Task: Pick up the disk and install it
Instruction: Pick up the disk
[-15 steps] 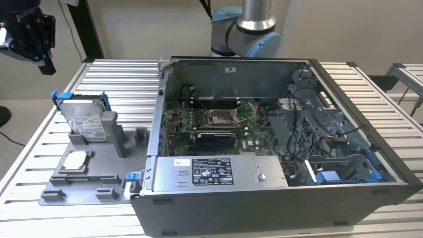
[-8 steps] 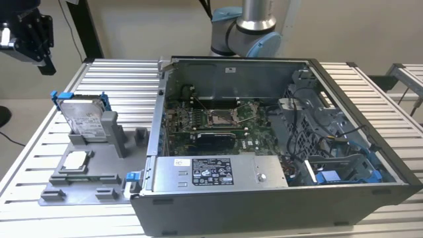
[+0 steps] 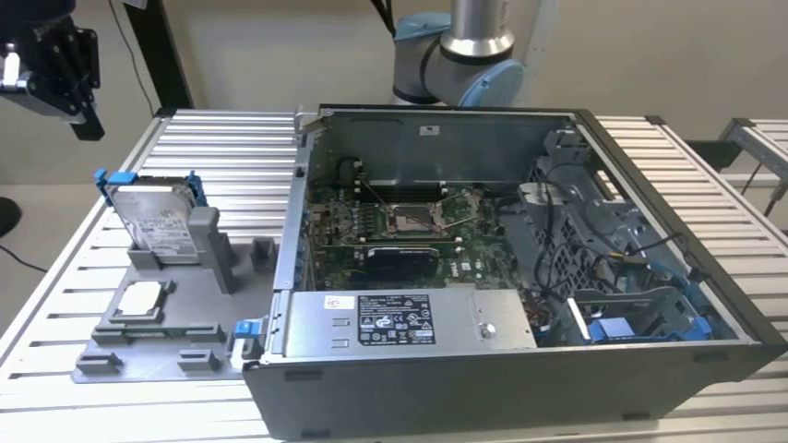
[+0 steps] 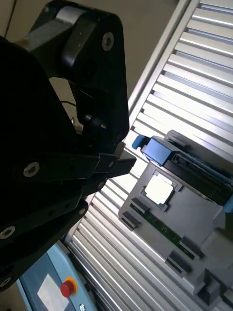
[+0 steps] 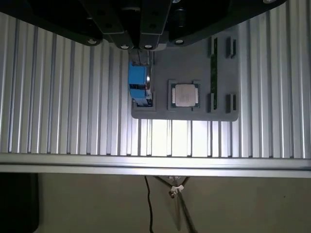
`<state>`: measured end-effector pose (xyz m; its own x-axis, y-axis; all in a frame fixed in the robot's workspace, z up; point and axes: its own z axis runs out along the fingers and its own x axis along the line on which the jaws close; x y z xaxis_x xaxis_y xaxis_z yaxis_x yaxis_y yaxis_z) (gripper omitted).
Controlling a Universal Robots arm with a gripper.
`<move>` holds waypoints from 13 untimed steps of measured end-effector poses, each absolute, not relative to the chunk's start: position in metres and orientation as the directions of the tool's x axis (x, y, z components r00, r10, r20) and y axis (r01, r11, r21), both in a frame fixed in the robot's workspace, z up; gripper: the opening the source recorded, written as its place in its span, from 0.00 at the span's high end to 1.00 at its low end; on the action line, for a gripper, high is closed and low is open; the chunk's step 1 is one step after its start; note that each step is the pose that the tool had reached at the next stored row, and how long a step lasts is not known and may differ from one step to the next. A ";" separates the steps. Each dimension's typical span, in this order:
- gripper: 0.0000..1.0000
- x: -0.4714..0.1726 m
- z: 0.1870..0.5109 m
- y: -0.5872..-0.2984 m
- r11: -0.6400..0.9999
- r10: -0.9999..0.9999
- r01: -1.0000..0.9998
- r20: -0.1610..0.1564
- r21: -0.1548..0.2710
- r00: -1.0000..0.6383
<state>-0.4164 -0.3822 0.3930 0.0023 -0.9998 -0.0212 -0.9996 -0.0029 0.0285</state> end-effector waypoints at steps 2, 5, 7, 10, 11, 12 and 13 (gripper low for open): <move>1.00 -0.416 0.393 -0.382 -0.004 -1.000 -1.000 -0.021 0.028 0.003; 1.00 -0.416 0.393 -0.382 -0.004 -1.000 -1.000 -0.021 0.028 0.003; 1.00 -0.416 0.393 -0.382 -0.004 -1.000 -1.000 -0.021 0.028 0.003; 1.00 -0.416 0.393 -0.382 -0.004 -1.000 -1.000 -0.021 0.028 0.003; 1.00 -0.416 0.393 -0.382 -0.004 -1.000 -1.000 -0.021 0.028 0.003; 1.00 -0.416 0.393 -0.382 -0.004 -1.000 -1.000 -0.021 0.028 0.003; 1.00 -0.416 0.393 -0.382 -0.004 -1.000 -1.000 -0.021 0.028 0.003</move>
<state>-0.4164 -0.3822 0.3929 0.0032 -0.9998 -0.0207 -0.9996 -0.0037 0.0285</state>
